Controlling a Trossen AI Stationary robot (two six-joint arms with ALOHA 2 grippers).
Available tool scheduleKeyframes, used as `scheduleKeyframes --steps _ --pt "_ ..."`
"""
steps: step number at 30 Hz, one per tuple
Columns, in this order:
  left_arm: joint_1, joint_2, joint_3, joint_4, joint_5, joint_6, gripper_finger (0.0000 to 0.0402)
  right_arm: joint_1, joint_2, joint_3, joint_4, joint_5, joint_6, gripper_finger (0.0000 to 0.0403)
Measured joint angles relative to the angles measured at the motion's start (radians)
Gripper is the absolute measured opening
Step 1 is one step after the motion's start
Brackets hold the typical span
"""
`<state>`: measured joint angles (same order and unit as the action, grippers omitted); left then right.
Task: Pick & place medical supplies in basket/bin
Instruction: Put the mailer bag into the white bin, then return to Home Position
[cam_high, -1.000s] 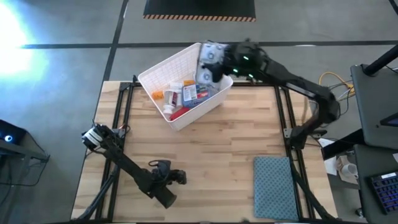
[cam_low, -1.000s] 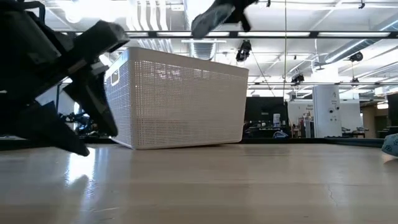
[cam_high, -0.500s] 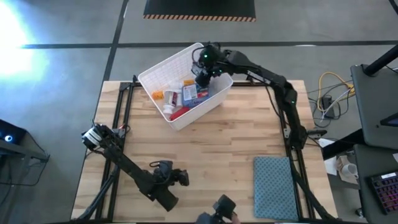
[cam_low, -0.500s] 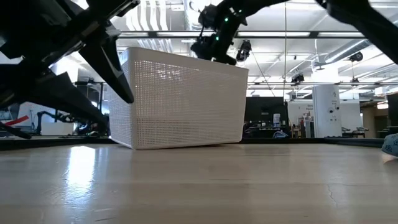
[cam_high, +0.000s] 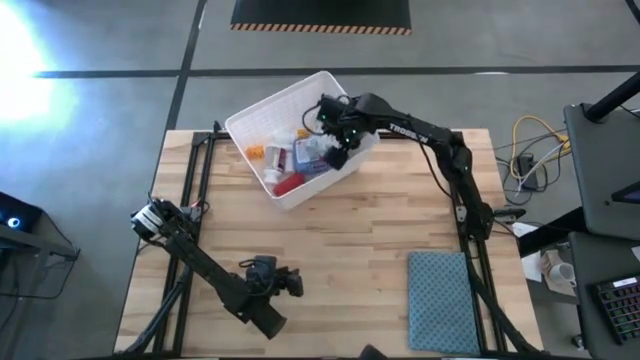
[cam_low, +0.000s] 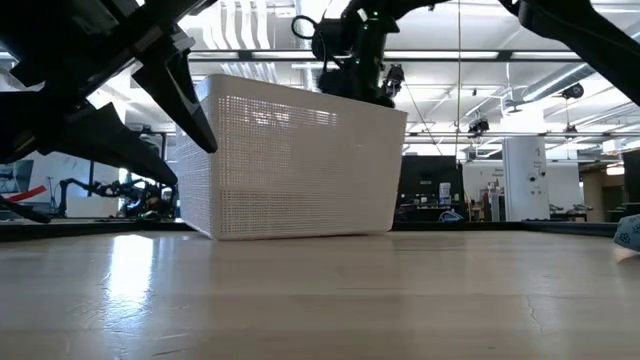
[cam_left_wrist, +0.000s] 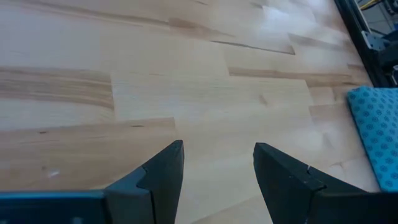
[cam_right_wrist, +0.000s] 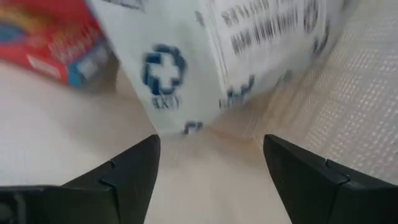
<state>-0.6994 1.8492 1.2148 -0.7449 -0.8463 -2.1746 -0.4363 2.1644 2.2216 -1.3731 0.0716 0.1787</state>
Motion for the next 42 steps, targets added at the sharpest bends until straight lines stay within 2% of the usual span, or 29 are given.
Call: scheduleKeyframes --steps 5,20,24,25,29,31,35,39,42 --pt "0.000 -0.001 0.000 0.000 0.000 0.004 0.0175 0.066 -0.009 -0.008 -0.088 0.003 0.043 0.0277" --pt "-0.002 -0.006 -0.001 -0.008 0.001 0.032 0.0175 0.323 -0.095 -0.016 -0.176 -0.044 0.171 0.0277" --pt "-0.002 -0.011 -0.001 -0.008 0.002 0.048 0.0175 0.373 -0.110 -0.018 -0.147 0.024 0.181 0.0276" --pt "-0.002 -0.015 -0.001 -0.008 0.002 0.048 0.0175 0.383 -0.123 -0.017 -0.129 0.065 0.185 0.0277" --pt "-0.003 -0.031 -0.001 -0.015 -0.023 0.049 0.0175 0.413 -0.229 -0.011 -0.079 0.348 0.208 0.0276" --pt "-0.003 -0.043 -0.002 -0.015 -0.083 0.051 0.0175 0.413 -0.294 -0.015 -0.056 0.391 0.196 0.0276" --pt "-0.002 -0.092 -0.002 0.007 -0.197 0.153 0.0175 0.412 -0.428 -0.043 -0.005 0.334 0.107 0.0276" --pt "0.014 -0.171 -0.027 0.064 -0.203 0.350 0.0175 0.419 -0.561 -0.153 0.055 0.208 0.037 0.0270" --pt "0.023 -0.253 -0.077 0.184 -0.202 0.492 0.0175 0.437 -0.667 -0.295 0.094 0.134 0.007 0.0265"
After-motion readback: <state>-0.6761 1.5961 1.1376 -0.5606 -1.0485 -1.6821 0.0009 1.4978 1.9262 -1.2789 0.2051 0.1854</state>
